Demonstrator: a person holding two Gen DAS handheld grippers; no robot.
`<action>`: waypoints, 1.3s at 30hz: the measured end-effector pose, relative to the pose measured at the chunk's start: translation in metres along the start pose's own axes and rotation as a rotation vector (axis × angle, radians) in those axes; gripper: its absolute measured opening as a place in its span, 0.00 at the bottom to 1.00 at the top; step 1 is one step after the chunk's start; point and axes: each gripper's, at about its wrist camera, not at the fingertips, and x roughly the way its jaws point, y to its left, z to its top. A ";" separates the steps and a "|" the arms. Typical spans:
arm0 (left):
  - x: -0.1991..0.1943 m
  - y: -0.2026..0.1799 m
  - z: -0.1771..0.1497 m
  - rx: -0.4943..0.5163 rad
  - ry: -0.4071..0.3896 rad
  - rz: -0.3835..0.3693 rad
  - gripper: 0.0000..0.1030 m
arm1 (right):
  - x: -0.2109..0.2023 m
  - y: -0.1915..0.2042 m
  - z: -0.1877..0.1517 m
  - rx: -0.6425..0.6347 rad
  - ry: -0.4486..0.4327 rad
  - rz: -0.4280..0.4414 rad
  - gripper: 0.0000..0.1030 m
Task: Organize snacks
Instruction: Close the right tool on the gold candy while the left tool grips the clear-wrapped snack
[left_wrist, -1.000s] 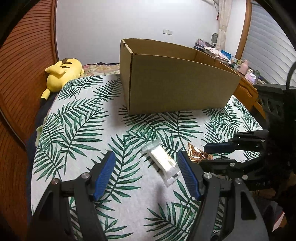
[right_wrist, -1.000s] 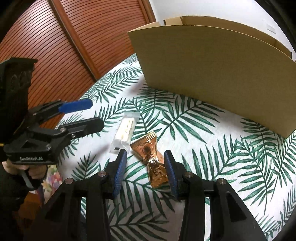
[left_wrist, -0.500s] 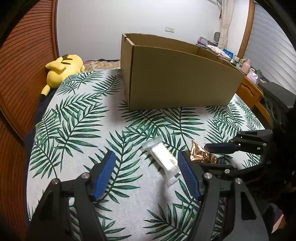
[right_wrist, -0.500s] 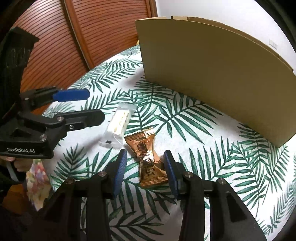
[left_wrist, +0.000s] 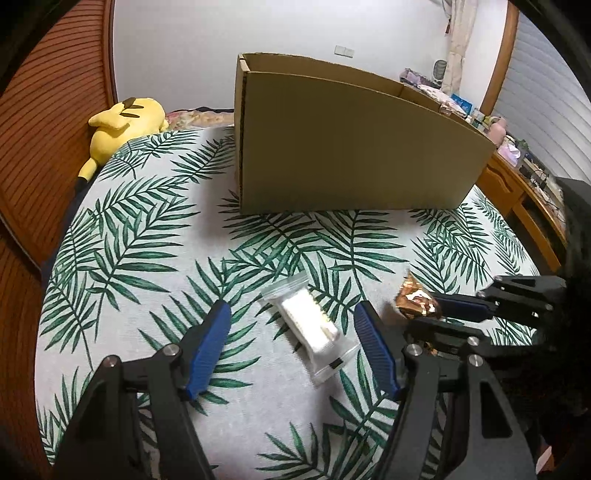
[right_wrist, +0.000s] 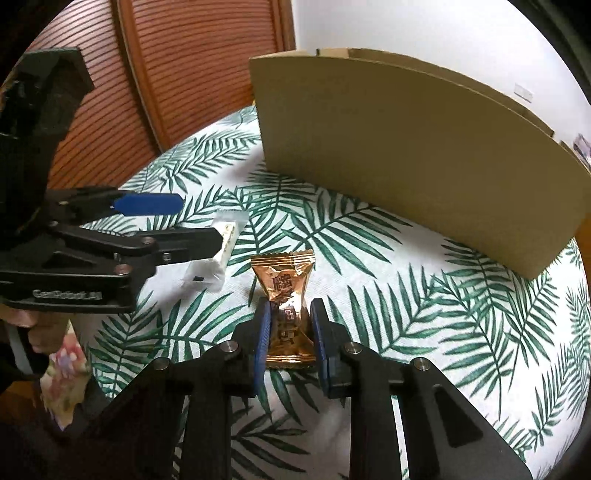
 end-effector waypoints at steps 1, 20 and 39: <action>0.001 -0.001 0.000 -0.002 0.001 0.003 0.63 | -0.003 -0.001 -0.001 0.006 -0.008 0.001 0.19; 0.020 -0.020 -0.003 0.032 0.034 0.044 0.36 | -0.042 -0.002 -0.021 0.083 -0.080 0.019 0.19; -0.016 -0.040 -0.005 0.073 -0.031 0.008 0.19 | -0.068 -0.020 -0.047 0.157 -0.113 -0.047 0.20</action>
